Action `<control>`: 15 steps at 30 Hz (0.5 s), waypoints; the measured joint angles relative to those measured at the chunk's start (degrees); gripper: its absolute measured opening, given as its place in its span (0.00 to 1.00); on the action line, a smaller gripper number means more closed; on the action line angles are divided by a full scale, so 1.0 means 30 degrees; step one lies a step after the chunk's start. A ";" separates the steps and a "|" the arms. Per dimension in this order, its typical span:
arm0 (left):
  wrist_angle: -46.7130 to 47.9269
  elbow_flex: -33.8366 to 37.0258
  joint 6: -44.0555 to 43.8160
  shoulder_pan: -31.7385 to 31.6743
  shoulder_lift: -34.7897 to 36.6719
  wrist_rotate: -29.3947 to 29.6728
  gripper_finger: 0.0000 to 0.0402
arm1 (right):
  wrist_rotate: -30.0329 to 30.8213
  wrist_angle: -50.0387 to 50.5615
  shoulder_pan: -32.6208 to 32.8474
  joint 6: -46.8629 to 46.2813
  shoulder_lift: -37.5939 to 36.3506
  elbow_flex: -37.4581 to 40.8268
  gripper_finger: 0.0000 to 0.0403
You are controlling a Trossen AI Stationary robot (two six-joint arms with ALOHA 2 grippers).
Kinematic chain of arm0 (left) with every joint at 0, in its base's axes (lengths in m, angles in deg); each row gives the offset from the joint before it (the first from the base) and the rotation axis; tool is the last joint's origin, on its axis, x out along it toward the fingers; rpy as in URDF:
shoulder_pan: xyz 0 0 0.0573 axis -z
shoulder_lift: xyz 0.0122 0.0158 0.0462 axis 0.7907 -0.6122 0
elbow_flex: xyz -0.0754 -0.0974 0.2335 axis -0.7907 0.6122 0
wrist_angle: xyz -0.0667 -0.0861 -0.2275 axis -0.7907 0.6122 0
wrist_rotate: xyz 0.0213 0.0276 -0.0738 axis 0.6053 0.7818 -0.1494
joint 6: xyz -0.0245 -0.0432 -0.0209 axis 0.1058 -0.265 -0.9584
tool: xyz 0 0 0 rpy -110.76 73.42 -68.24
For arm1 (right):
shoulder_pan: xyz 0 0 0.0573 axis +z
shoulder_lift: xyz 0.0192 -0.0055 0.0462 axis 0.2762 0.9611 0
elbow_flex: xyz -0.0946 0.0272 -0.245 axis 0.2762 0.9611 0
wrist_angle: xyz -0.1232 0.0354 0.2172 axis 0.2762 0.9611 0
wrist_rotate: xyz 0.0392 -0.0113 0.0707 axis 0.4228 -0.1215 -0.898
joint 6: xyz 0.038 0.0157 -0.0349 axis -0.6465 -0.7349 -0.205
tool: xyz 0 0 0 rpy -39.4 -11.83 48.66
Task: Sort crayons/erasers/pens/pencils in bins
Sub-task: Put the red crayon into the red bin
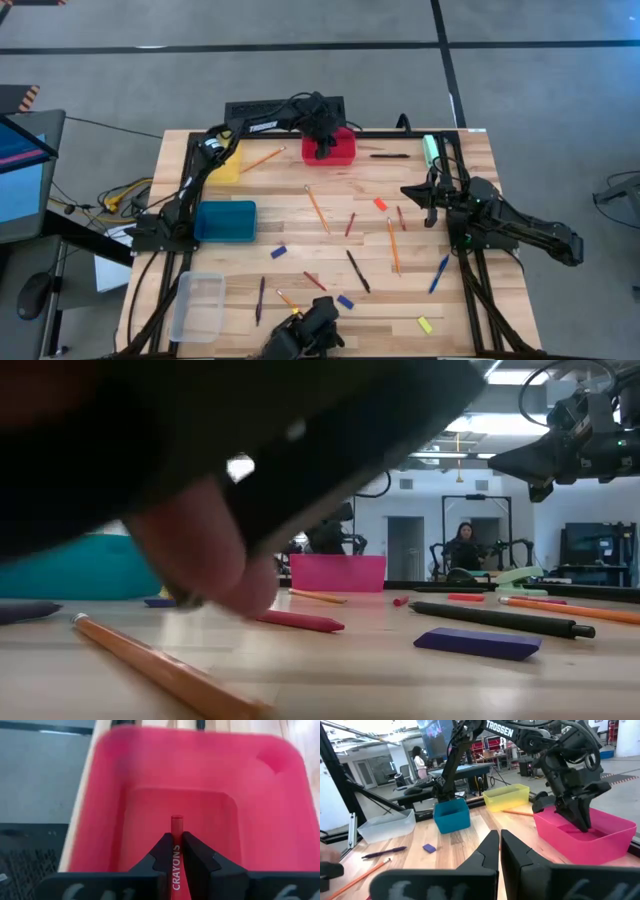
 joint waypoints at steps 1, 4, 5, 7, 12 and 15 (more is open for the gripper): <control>0.0047 -0.0011 0.0052 0.0000 -0.0055 0.0008 0.05 | -0.0007 0.0000 0.0000 0.0007 0.0000 0.0000 0.06; 0.0470 -0.0011 0.0106 0.0001 -0.0062 0.0136 0.05 | -0.0005 0.0000 0.0000 0.0007 0.0000 0.0000 0.06; 0.0466 -0.0011 0.0120 0.0007 -0.0062 0.0136 0.05 | -0.0007 0.0000 0.0004 0.0004 0.0000 0.0000 0.06; 0.0434 -0.0011 -0.0071 0.0007 -0.0051 0.0136 0.06 | -0.0007 0.0000 0.0000 0.0002 0.0000 0.0000 0.06; 0.0405 -0.0011 -0.0342 0.0007 0.0039 0.0166 0.12 | -0.0007 0.0000 0.0005 0.0000 0.0000 0.0000 0.06; 0.0395 -0.0011 -0.0483 0.0007 0.0040 0.0289 0.17 | -0.0007 0.0000 0.0001 0.0001 0.0000 0.0000 0.06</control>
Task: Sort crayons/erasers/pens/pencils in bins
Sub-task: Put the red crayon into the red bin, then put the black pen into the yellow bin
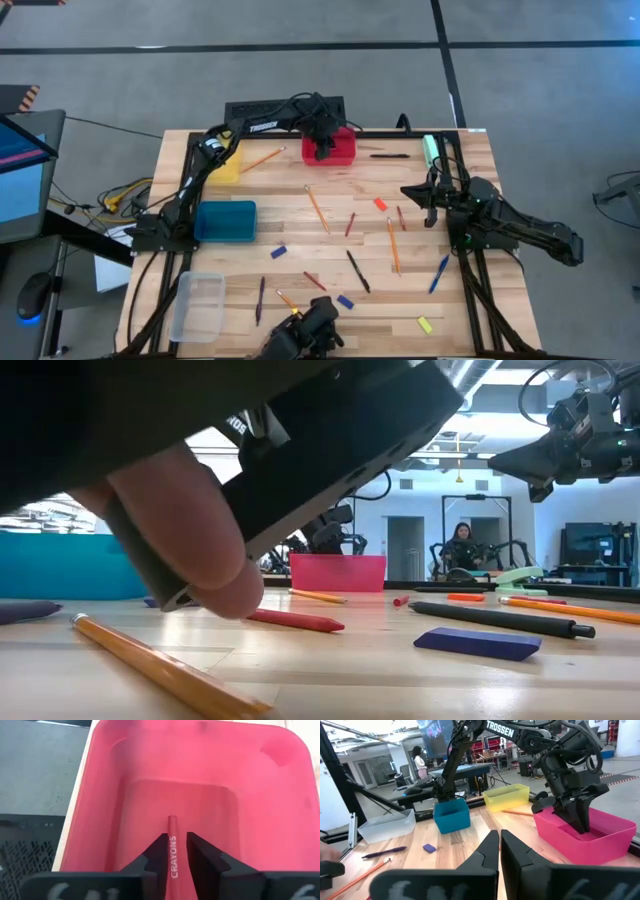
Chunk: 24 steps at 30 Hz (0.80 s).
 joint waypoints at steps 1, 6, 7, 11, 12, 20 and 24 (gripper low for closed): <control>-0.0081 0.0000 -0.0018 0.0000 0.0000 0.0347 0.19 | 0.0000 0.0000 -0.0001 -0.0001 0.0000 0.0000 0.06; 0.0872 -0.0849 -0.0161 0.0085 0.0068 0.3053 0.21 | -0.0005 0.0000 0.0003 0.0004 0.0000 0.0000 0.06; 0.1395 -0.1255 -0.0081 0.0104 0.0103 0.3303 0.19 | 0.0000 0.0000 -0.0001 0.0006 0.0000 0.0000 0.06; 0.2804 -0.2352 -0.0355 0.0384 0.0821 0.4601 0.09 | -0.0007 0.0000 0.0003 0.0006 0.0000 0.0000 0.06; 0.3219 -0.2361 -0.0235 0.0502 0.1173 0.5015 0.06 | -0.0007 0.0000 0.0006 0.0006 0.0000 0.0000 0.06; 0.2100 -0.1545 -0.1513 0.1133 0.3904 0.4515 0.00 | -0.0007 0.0000 0.0003 0.0003 0.0000 0.0000 0.06; 0.0004 0.0515 -0.1987 0.1631 0.4923 0.4349 0.00 | -0.0010 0.0000 0.0006 0.0006 0.0000 0.0000 0.06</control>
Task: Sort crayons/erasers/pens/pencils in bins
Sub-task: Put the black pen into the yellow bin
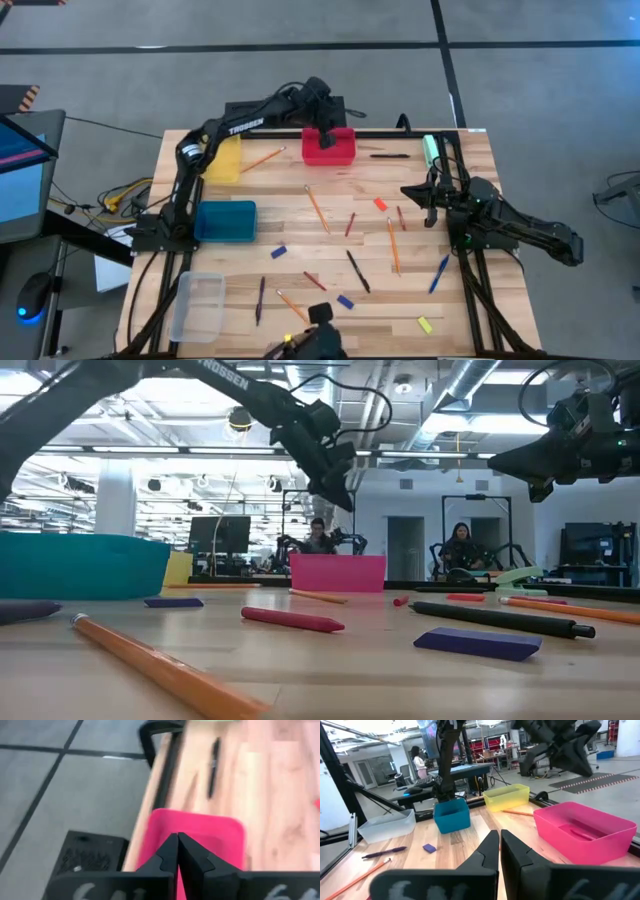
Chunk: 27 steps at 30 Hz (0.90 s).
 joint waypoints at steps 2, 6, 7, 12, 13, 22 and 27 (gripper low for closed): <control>-0.1096 0.1369 -0.0120 0.0228 0.0556 0.0000 0.00 | -0.0004 0.0000 0.0000 0.0000 0.0000 0.0000 0.06; -0.4559 0.4715 -0.0676 0.0671 0.2006 0.0342 0.00 | 0.0001 0.0000 0.0000 -0.0002 0.0000 0.0000 0.06; -0.5498 0.5616 -0.0857 0.0805 0.2413 0.0438 0.00 | 0.0003 0.0000 0.0000 0.0000 0.0000 0.0000 0.06; -1.0523 1.0268 -0.1943 0.1492 0.4885 0.0506 0.00 | -0.0003 0.0000 0.0000 -0.0004 0.0000 0.0000 0.06; -1.1218 1.1226 -0.2279 0.1630 0.5444 0.0474 0.00 | 0.0003 0.0000 0.0000 -0.0001 0.0000 0.0000 0.06; -1.7617 1.8614 -0.4202 0.3490 0.9457 0.0474 0.00 | 0.0010 0.0000 0.0000 -0.0007 0.0032 0.0000 0.06; -2.0773 2.1707 -0.5375 0.4499 1.0982 0.0978 0.00 | -0.0014 -0.0149 0.0027 -0.0015 0.0015 0.0007 0.06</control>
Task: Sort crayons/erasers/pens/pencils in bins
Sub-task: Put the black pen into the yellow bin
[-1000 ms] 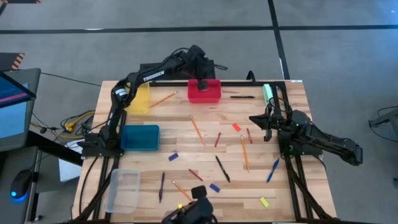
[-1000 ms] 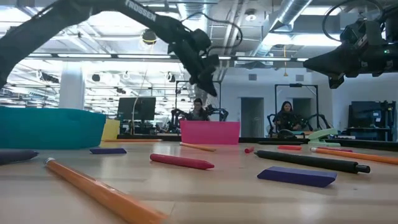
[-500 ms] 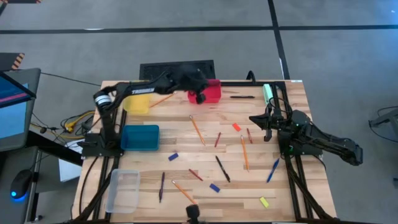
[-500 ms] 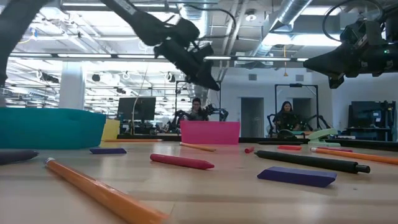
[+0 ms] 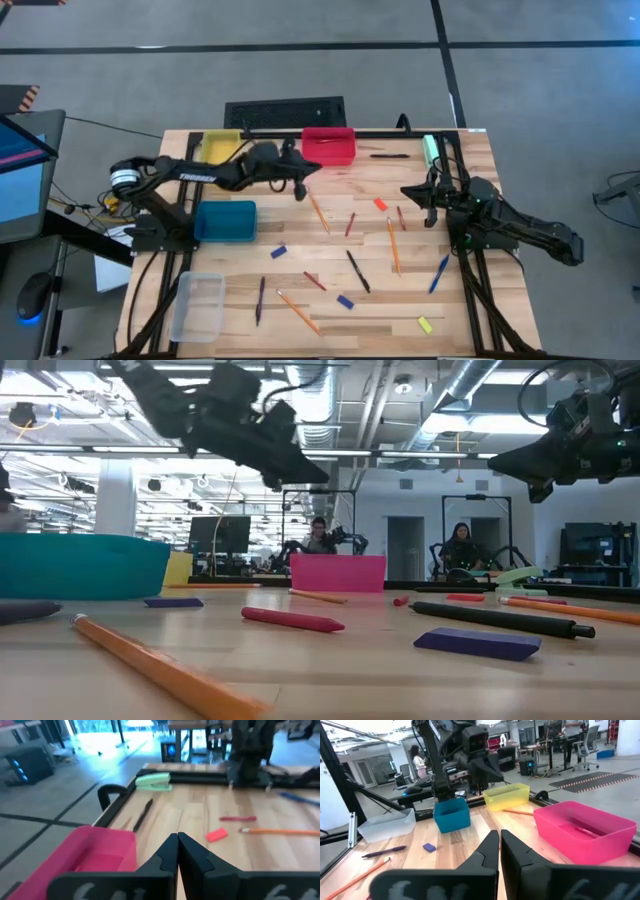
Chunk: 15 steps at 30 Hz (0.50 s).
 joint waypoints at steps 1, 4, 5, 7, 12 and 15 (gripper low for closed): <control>-0.0659 0.0590 -0.0139 0.0194 0.0204 0.0240 0.00 | 0.0001 -0.0060 -0.0005 0.0000 -0.0015 0.0000 0.06; -0.2602 0.2322 -0.0752 0.0629 0.0555 0.1029 0.00 | -0.0070 -0.0679 0.0009 0.0000 -0.0007 0.0000 0.06; -0.3295 0.2773 -0.1017 0.0714 0.0523 0.1101 0.00 | -0.0090 -0.0859 0.0009 -0.0006 -0.0014 0.0000 0.06; -0.4550 0.3862 -0.1523 0.0773 0.0530 0.1371 0.00 | -0.0092 -0.1041 0.0009 -0.0022 -0.0044 0.0000 0.06; -0.7693 0.6030 -0.2298 0.0842 0.0510 0.2475 0.00 | -0.0098 -0.1097 -0.0005 -0.0326 -0.0036 -0.0007 0.06; -0.9337 0.6975 -0.2656 0.0842 0.0510 0.2764 0.00 | 0.0447 -0.1554 -0.0006 -0.0165 -0.0022 -0.0007 0.06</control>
